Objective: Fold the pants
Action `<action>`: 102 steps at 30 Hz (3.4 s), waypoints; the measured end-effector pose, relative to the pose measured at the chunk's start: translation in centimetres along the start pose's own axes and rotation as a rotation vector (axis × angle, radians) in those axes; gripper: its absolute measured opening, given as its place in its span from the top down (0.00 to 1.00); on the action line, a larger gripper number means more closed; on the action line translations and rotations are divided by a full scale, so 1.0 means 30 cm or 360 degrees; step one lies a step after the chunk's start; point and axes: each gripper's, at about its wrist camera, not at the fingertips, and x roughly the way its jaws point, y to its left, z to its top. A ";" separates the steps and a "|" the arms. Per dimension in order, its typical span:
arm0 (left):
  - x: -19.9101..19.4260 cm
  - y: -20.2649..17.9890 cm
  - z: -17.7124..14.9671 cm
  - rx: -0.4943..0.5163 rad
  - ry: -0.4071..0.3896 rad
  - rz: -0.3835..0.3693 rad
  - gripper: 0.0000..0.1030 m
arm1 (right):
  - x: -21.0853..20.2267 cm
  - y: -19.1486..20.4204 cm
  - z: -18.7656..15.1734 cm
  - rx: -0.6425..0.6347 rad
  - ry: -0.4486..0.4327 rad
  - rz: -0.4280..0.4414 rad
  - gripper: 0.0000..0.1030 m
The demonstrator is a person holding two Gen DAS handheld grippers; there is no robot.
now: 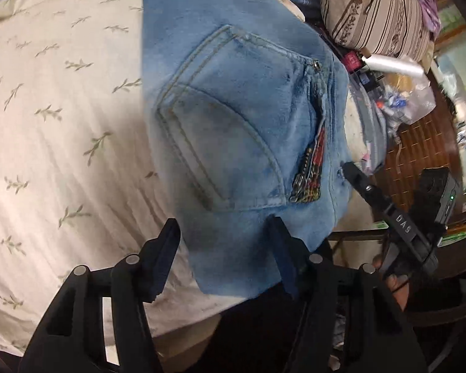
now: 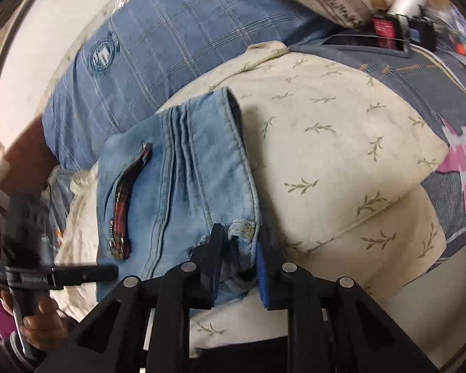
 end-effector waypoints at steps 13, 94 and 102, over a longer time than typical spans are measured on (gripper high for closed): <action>-0.049 0.043 0.356 -0.0092 -0.0198 0.0262 0.32 | 0.255 0.043 0.326 0.0121 0.0101 0.0180 0.56; -0.046 0.071 0.210 -0.0123 -0.0211 0.0339 0.18 | 0.197 0.001 0.202 0.0157 0.0090 0.0224 0.68; -0.106 0.060 0.192 -0.0090 -0.0337 0.0468 0.19 | 0.205 -0.018 0.306 0.0172 0.0171 0.0269 0.30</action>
